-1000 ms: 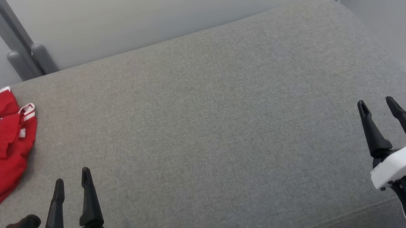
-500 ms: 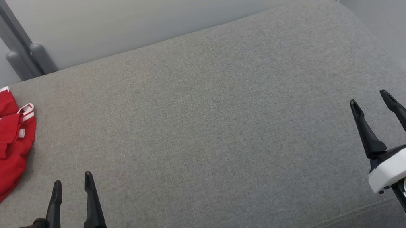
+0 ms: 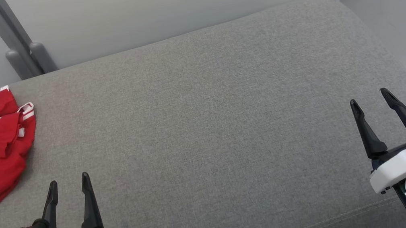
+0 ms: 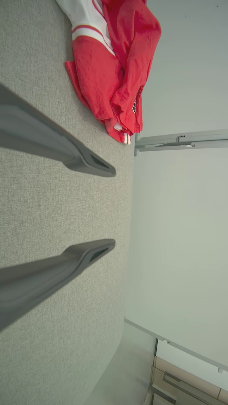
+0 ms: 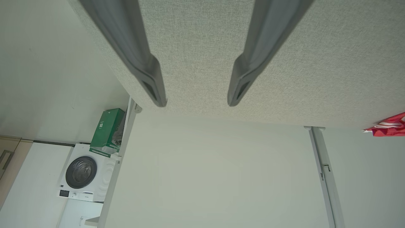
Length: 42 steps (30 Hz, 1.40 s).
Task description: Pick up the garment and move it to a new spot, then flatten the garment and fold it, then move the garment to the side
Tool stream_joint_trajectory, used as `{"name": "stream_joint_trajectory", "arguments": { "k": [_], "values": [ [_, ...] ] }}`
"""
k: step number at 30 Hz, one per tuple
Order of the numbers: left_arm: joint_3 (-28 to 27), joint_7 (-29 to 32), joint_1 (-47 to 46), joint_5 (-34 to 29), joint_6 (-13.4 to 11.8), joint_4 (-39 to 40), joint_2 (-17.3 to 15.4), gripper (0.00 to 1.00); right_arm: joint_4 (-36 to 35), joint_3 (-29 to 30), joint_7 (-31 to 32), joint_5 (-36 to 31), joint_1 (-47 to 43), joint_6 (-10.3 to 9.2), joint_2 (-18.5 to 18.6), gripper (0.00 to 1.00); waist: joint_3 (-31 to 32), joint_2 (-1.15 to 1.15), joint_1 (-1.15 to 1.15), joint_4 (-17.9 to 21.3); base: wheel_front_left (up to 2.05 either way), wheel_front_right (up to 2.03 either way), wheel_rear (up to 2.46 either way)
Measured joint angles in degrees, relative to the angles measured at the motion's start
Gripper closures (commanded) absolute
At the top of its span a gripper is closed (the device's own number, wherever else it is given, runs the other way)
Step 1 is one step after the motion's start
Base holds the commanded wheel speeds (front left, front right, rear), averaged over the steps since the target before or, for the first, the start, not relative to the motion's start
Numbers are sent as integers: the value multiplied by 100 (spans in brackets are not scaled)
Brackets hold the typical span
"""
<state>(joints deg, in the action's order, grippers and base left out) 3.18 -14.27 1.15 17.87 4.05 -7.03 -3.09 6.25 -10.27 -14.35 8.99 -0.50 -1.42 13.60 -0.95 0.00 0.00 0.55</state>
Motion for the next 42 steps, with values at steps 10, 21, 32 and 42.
{"name": "stream_joint_trajectory", "arguments": {
  "k": [10, 21, 32, 42],
  "values": [
    [12, 0, -3, -57, 55, -65, 23, 0, 8, 137, 0, 0, 0, 43, 2, 0, -12, 0, 0, -111, 0, 0, 0],
    [-24, 0, -10, -92, 98, -130, 31, 0, 7, 85, 0, -44, 2, 203, -7, 0, 10, 0, 0, -598, 0, 0, 0],
    [-130, 0, -10, -91, 99, -135, 41, 0, 29, -131, 0, -201, 63, 366, -87, 0, 44, 0, 0, -1284, 0, 0, 0],
    [-408, 0, -9, -48, 99, -32, 43, 0, 100, -302, 0, -294, 254, 445, -143, 0, -20, 0, 0, -1791, 0, 0, 0]
  ]
}}
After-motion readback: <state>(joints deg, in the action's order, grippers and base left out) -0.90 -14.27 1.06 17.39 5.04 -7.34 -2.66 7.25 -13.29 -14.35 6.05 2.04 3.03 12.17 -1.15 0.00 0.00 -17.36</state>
